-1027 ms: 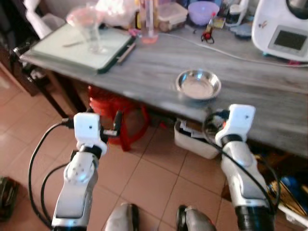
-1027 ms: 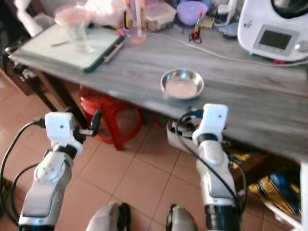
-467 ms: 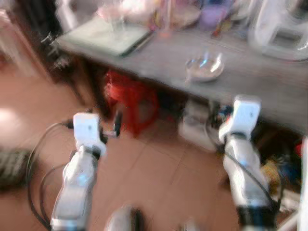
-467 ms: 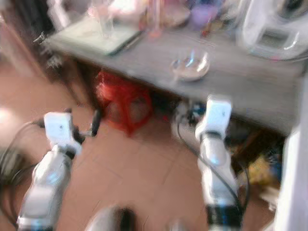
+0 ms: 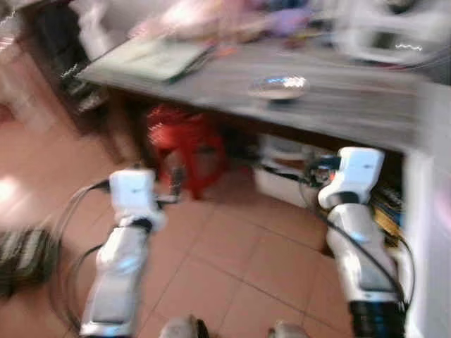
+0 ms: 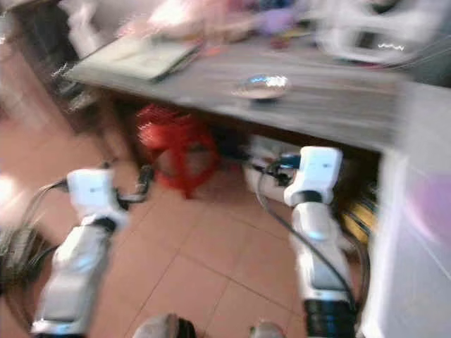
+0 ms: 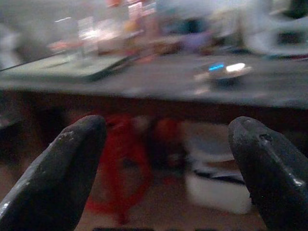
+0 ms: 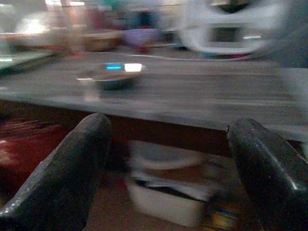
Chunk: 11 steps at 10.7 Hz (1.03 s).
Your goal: Setting the table
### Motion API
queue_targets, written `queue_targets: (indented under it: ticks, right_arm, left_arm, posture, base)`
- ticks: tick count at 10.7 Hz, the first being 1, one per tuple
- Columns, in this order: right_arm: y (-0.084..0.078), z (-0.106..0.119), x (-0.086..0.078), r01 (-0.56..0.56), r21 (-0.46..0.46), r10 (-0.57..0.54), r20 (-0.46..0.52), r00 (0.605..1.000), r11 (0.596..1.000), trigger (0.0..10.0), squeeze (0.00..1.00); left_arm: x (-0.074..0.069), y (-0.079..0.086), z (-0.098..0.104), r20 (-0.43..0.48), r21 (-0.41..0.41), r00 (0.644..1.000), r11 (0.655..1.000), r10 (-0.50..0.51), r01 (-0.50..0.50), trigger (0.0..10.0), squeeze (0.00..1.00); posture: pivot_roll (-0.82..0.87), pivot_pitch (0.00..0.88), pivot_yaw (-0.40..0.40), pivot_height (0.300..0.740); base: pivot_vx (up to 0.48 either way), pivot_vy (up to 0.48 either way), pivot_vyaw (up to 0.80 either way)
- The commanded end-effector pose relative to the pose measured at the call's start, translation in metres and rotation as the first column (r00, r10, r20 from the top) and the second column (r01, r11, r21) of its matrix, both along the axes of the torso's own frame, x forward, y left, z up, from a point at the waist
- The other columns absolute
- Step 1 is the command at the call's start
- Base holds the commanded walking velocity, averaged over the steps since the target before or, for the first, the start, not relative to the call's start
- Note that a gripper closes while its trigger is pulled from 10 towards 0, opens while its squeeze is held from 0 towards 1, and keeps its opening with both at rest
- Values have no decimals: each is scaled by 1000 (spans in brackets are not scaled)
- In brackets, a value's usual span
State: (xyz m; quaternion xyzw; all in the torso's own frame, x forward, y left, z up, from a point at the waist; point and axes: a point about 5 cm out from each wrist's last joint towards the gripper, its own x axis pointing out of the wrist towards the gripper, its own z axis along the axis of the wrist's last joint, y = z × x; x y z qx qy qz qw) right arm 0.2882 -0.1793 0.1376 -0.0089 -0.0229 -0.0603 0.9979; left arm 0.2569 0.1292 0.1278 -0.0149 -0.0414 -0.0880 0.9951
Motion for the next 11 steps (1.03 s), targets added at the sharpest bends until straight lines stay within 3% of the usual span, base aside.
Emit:
queue_targets:
  ticks: [1, 5, 7, 10, 11]
  right_arm:
    - [6, 3, 3, -17, 8, 16, 18, 1000, 1000, 10000, 0]
    - [8, 20, 4, -40, -55, 46, 103, 994, 998, 10000, 0]
    - [5, 18, 4, -40, -63, 46, 102, 994, 997, 10000, 0]
    - [2, 25, 7, -33, -63, 40, 129, 991, 998, 10000, 0]
    - [2, 26, 7, -41, -71, 50, 130, 990, 997, 10000, 0]
  left_arm:
    - [1, 3, 0, 5, 18, 1000, 1000, 20, -20, 10000, 0]
    - [-1, 4, 13, 36, -8, 999, 1000, 16, -16, 10000, 0]
    - [-9, 9, 3, -18, -14, 1000, 1000, -9, 9, 10000, 0]
    - [-8, 6, 5, -14, -15, 999, 999, -33, 33, 10000, 0]
    - [-9, 5, 5, -14, -19, 999, 999, -34, 34, 10000, 0]
  posture:
    - [34, 45, 68, 740]
    - [29, 69, 74, 740]
    - [23, 53, 90, 740]
    - [17, 61, 88, 740]
    - [16, 60, 83, 740]
  base:
    - [0, 0, -800]
    - [0, 0, -800]
    - [0, 0, -800]
    - [0, -87, -738]
    - [0, -274, 0]
